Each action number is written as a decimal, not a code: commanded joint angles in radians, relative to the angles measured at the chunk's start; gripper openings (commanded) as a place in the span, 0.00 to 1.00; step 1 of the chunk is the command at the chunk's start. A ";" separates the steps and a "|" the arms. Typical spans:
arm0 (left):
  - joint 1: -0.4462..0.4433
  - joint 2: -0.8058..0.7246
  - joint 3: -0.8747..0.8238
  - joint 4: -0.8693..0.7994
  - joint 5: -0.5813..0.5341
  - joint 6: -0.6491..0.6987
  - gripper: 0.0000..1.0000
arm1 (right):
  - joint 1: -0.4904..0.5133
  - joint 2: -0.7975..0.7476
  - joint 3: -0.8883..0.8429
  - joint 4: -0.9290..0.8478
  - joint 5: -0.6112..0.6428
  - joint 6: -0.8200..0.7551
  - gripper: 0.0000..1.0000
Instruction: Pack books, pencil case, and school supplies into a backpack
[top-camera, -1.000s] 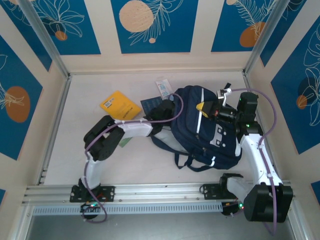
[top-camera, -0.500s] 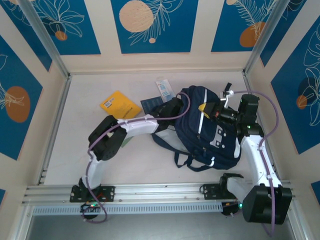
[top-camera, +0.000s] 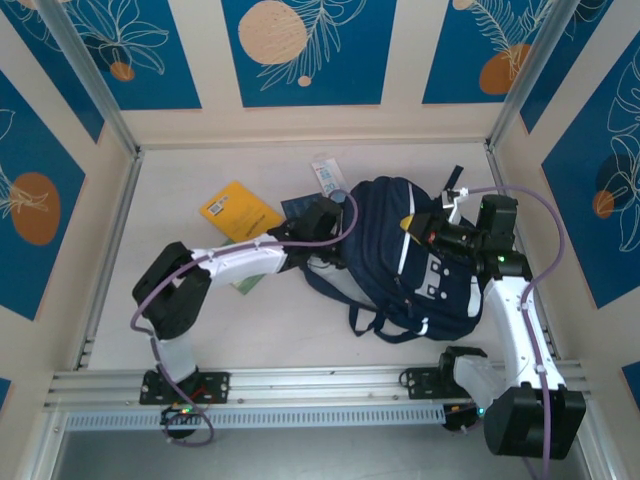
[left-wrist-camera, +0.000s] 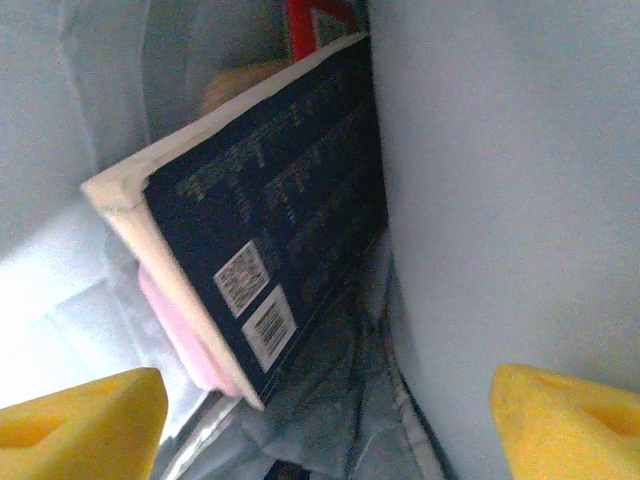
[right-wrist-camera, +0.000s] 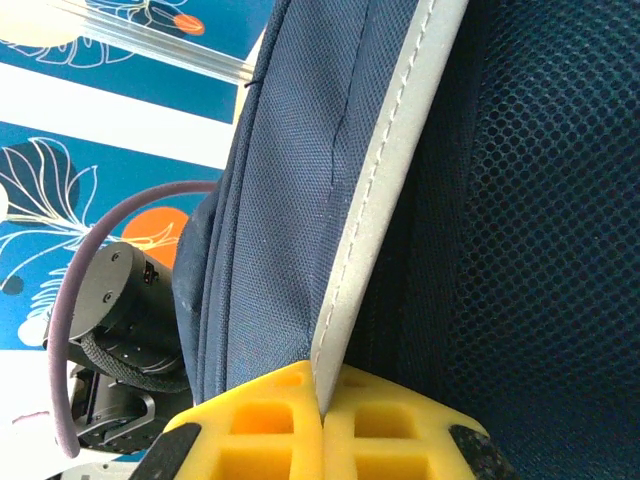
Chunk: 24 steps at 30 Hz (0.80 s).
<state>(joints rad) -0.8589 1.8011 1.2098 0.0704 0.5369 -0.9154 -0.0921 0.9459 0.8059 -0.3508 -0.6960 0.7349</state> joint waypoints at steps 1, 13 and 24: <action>0.021 -0.071 -0.034 0.041 0.074 0.018 0.85 | 0.001 -0.018 0.038 -0.034 0.029 -0.043 0.00; 0.139 -0.330 -0.114 -0.222 -0.019 0.152 0.86 | 0.017 -0.014 0.045 -0.056 0.053 -0.068 0.00; 0.162 -0.350 -0.192 -0.249 -0.050 0.147 0.82 | 0.058 0.030 0.066 -0.060 0.058 -0.081 0.00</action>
<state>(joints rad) -0.7246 1.4902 1.0264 -0.1417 0.4873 -0.7933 -0.0196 0.9661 0.8288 -0.4057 -0.7319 0.6861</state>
